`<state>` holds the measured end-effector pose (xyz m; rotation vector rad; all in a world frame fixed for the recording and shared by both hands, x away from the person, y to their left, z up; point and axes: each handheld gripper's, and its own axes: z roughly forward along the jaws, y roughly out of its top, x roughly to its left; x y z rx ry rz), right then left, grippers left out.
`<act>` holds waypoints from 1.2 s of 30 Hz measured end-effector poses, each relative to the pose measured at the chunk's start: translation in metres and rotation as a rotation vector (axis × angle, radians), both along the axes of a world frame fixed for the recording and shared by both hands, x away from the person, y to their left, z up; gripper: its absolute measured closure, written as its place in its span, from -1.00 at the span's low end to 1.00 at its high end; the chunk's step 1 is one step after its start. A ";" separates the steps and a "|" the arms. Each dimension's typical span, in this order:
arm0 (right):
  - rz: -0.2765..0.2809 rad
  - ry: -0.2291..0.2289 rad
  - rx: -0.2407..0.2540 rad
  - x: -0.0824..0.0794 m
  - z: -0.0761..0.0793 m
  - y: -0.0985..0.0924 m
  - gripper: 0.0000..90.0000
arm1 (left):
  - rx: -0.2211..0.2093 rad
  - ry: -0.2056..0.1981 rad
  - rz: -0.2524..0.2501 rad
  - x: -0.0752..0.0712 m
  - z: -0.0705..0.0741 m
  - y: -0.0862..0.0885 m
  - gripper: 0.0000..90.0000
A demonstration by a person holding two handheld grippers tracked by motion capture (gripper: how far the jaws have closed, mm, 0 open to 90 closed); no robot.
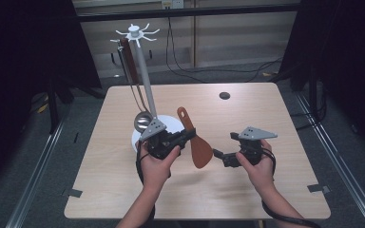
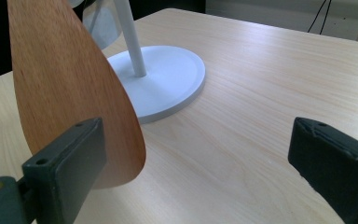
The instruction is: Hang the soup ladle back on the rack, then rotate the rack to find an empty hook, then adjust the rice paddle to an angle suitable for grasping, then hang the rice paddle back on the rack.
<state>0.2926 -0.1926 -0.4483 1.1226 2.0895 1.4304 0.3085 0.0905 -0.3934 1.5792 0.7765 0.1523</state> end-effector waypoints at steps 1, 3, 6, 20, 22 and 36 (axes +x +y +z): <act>-0.004 0.003 0.001 0.000 0.000 0.000 -0.91 | -0.010 0.000 0.005 0.000 0.002 0.000 0.84; -0.004 0.001 0.003 0.001 -0.001 0.000 -0.91 | -0.022 -0.011 0.009 0.002 0.007 0.004 0.84; -0.003 0.005 0.000 0.001 -0.002 0.000 -0.91 | -0.037 -0.015 0.012 0.003 0.011 0.005 0.84; 0.010 0.014 0.005 0.002 -0.004 0.001 -0.91 | -0.078 -0.037 0.011 0.009 0.029 0.011 0.84; 0.017 0.016 0.014 0.002 -0.004 0.001 -0.91 | -0.075 -0.046 0.012 0.009 0.032 0.011 0.84; 0.030 0.026 -0.012 0.002 -0.006 0.002 -0.91 | -0.108 -0.073 0.014 0.015 0.049 0.015 0.84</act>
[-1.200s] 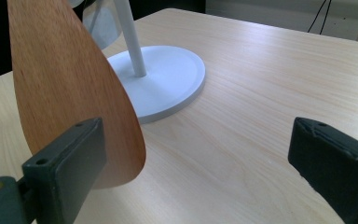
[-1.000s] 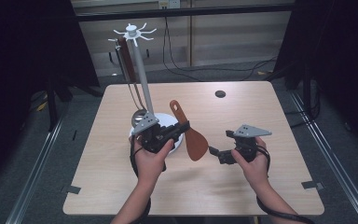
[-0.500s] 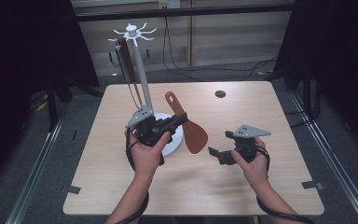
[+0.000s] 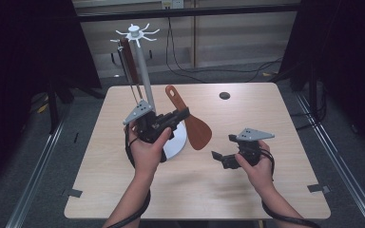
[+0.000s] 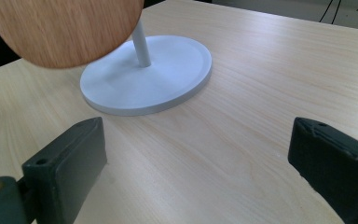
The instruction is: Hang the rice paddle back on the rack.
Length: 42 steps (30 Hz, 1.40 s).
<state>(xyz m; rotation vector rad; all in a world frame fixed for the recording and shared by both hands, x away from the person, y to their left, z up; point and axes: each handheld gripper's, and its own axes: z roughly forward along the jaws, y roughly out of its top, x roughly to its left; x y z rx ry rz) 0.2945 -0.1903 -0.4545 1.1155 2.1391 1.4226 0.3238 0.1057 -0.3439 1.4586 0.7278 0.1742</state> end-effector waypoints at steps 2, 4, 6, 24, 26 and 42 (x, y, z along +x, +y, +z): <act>0.002 -0.002 -0.001 0.001 0.000 0.000 -0.91 | -0.010 -0.005 0.006 0.000 0.003 0.001 0.84; 0.000 -0.002 0.002 0.001 0.000 0.001 -0.91 | -0.018 -0.009 0.011 0.001 0.007 0.002 0.84; 0.005 0.001 0.001 0.001 0.000 0.002 -0.91 | -0.026 -0.015 0.012 0.001 0.011 0.004 0.84; 0.009 -0.009 0.011 0.002 0.002 0.000 -0.91 | -0.052 -0.049 0.016 0.008 0.036 0.011 0.84; 0.010 -0.007 0.012 0.002 0.002 -0.001 -0.91 | -0.051 -0.052 0.020 0.010 0.039 0.013 0.84; 0.006 -0.007 0.020 0.003 0.002 -0.003 -0.91 | -0.090 -0.061 0.045 0.023 0.054 0.019 0.84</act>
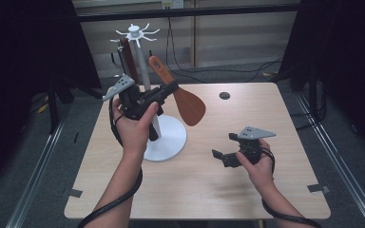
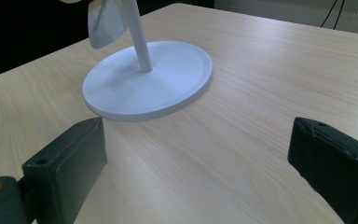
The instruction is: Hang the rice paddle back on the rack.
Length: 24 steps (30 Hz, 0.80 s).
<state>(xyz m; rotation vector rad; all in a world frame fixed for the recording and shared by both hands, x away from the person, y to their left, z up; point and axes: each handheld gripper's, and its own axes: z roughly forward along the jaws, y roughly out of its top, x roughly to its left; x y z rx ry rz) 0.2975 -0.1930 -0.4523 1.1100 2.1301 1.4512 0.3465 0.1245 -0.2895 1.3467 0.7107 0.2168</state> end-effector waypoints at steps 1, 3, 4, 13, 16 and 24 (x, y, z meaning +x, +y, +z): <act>0.000 0.000 0.000 0.000 0.000 0.000 -0.91 | 0.007 -0.003 -0.002 0.000 0.001 0.001 0.84; 0.001 -0.002 0.002 0.000 0.000 0.000 -0.91 | 0.000 -0.005 -0.007 0.001 0.002 0.002 0.84; 0.002 0.000 -0.002 0.000 -0.001 0.000 -0.91 | 0.001 -0.007 0.002 0.001 0.004 0.001 0.84; 0.005 0.002 -0.002 0.001 -0.001 0.001 -0.91 | -0.004 -0.020 0.013 0.005 0.011 0.006 0.84; 0.007 0.002 0.000 0.001 -0.001 0.001 -0.91 | -0.006 -0.024 0.020 0.007 0.014 0.008 0.84; 0.005 0.001 0.003 0.002 -0.001 -0.001 -0.91 | -0.013 -0.041 0.040 0.010 0.025 0.013 0.84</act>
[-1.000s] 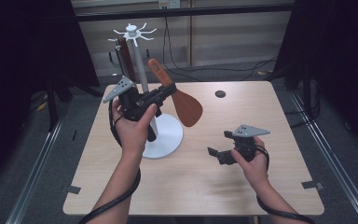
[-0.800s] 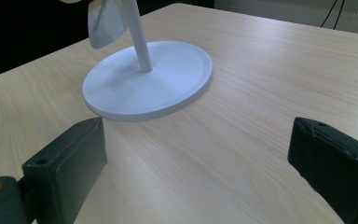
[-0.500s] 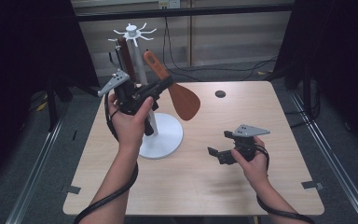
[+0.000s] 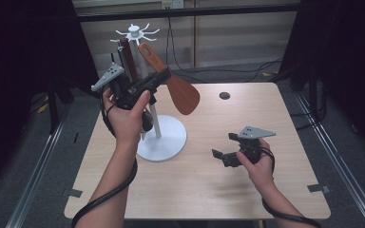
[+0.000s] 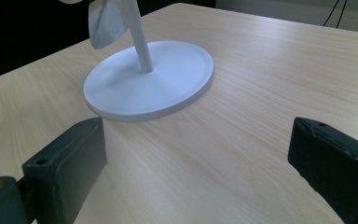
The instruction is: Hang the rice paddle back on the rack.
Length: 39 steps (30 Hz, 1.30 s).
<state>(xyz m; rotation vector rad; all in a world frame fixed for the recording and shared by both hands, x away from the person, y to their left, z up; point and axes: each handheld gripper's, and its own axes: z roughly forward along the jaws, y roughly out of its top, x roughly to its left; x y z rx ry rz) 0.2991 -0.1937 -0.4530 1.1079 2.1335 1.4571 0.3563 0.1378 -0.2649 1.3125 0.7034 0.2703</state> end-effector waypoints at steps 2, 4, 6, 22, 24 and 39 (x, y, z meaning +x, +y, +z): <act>-0.002 0.001 0.005 0.000 0.000 0.000 -0.91 | -0.002 -0.005 0.006 0.001 0.002 0.002 0.84; -0.002 0.001 0.007 0.000 0.001 0.000 -0.91 | -0.005 -0.006 0.005 0.003 0.002 0.004 0.84; 0.003 -0.003 0.003 0.000 0.001 -0.001 -0.91 | -0.010 0.000 0.012 0.004 0.002 0.004 0.84; 0.006 -0.002 0.006 0.000 0.001 0.000 -0.91 | -0.038 0.037 0.031 0.013 -0.006 0.009 0.84; 0.008 -0.003 0.007 0.000 0.002 0.000 -0.91 | -0.048 0.043 0.034 0.013 -0.008 0.009 0.84; 0.016 -0.003 0.001 0.000 0.002 0.002 -0.91 | -0.047 0.024 0.094 0.008 -0.019 0.026 0.66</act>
